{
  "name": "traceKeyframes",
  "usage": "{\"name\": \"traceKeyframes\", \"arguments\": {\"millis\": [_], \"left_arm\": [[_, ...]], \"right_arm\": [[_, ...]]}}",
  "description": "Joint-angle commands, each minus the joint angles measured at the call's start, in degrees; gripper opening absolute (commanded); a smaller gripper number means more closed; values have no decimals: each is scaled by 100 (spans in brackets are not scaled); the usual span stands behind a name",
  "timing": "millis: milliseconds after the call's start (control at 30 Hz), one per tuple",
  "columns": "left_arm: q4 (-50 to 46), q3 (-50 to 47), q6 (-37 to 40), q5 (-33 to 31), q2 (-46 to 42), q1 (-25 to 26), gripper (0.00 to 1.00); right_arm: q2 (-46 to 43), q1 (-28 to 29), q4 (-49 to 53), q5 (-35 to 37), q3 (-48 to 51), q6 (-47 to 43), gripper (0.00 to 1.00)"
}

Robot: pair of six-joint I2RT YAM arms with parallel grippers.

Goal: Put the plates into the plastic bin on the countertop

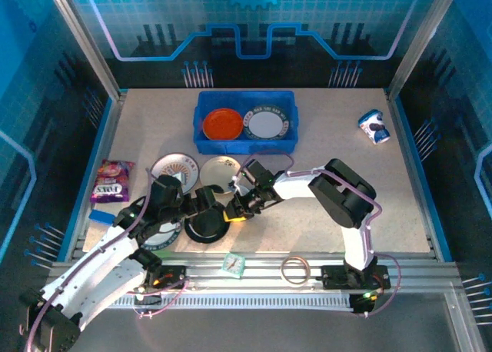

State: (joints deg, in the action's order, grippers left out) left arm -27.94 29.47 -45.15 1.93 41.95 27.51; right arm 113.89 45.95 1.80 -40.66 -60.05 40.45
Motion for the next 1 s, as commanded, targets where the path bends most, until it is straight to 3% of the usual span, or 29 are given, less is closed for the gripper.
{"name": "traceKeyframes", "arguments": {"millis": [0,433,700,967], "left_arm": [[56,-73,-91,34,46,30,95],[85,158,45,31,337,35,95],[-3,462,275,-46,431,18,94],[949,244,126,435,752,15,78]], "right_arm": [[204,-2,-426,100,-37,78,24],[-275,-260,-525,252,487,171,2],[-1395,-541,343,249,1121,-115,0],[-2366,-1027,960,-15,1378,-170,0]]}}
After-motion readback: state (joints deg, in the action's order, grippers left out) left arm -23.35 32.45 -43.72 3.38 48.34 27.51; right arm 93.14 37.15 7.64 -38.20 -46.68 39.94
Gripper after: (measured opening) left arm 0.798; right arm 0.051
